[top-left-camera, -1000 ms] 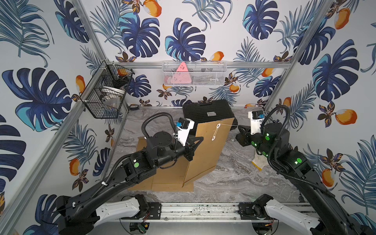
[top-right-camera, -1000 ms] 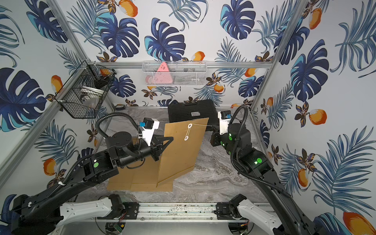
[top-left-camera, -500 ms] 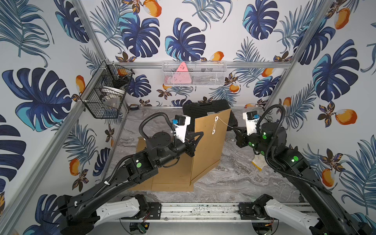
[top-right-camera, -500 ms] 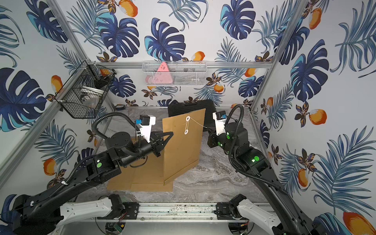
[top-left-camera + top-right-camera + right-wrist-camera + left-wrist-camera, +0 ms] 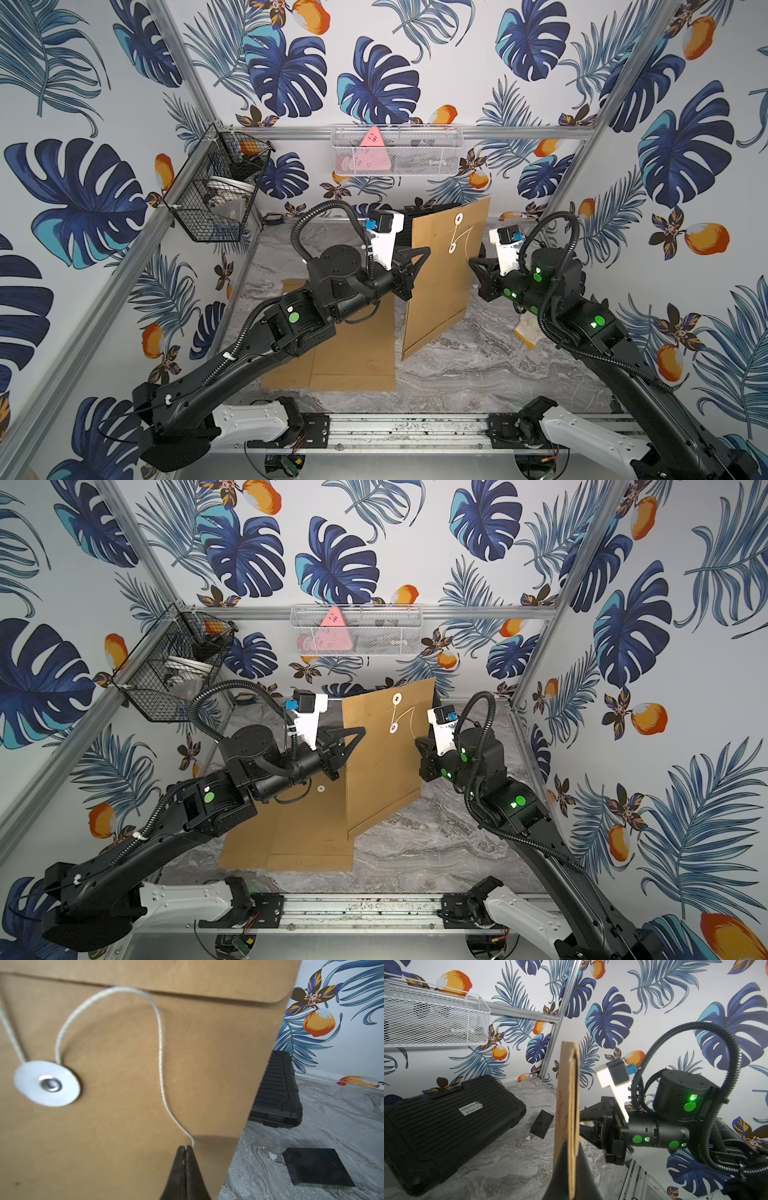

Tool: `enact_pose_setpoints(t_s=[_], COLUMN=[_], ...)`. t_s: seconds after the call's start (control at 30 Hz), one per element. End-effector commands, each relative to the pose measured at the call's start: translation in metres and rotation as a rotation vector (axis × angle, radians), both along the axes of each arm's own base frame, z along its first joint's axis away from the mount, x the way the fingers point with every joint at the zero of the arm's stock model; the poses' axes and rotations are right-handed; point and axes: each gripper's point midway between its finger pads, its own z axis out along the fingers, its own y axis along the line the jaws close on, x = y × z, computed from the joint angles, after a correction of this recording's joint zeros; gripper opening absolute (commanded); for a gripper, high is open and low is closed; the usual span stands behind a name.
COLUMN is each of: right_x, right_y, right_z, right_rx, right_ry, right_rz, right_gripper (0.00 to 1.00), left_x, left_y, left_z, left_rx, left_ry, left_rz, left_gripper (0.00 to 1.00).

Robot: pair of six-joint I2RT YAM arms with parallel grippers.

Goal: Open the file bag

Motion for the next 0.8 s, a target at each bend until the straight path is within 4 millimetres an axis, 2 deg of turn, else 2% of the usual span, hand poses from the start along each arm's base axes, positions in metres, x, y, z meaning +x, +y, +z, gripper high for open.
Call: enact_pose_setpoints(t_s=[0.0, 0.13, 0.23, 0.37, 0.5, 0.73, 0.77], right_x=[-0.001, 0.000, 0.006, 0.016, 0.029, 0.061, 0.070], right_y=[0.005, -0.001, -0.012, -0.023, -0.019, -0.005, -0.012], right_z=[0.009, 0.004, -0.002, -0.011, -0.011, -0.002, -0.003], right_rx=[0.029, 0.015, -0.014, -0.059, -0.070, 0.014, 0.031], right_ry=[-0.032, -0.020, 0.003, 0.028, 0.042, 0.087, 0.100], right_rz=[0.025, -0.004, -0.077, -0.159, -0.179, -0.129, -0.144], right_gripper=[0.00, 0.00, 0.00, 0.00, 0.00, 0.00, 0.00], left_x=[0.000, 0.006, 0.013, 0.034, 0.056, 0.094, 0.097], left_y=[-0.001, 0.002, 0.006, 0.009, 0.012, 0.024, 0.027], left_z=[0.010, 0.009, 0.010, 0.006, 0.002, 0.000, 0.002], left_rx=[0.005, 0.026, 0.042, 0.043, 0.044, 0.026, 0.019], left_ry=[-0.038, -0.045, -0.048, -0.014, 0.016, 0.061, 0.067], left_rz=[-0.009, 0.028, 0.056, 0.044, 0.016, -0.013, -0.018], left_gripper=[0.00, 0.00, 0.00, 0.00, 0.00, 0.00, 0.00])
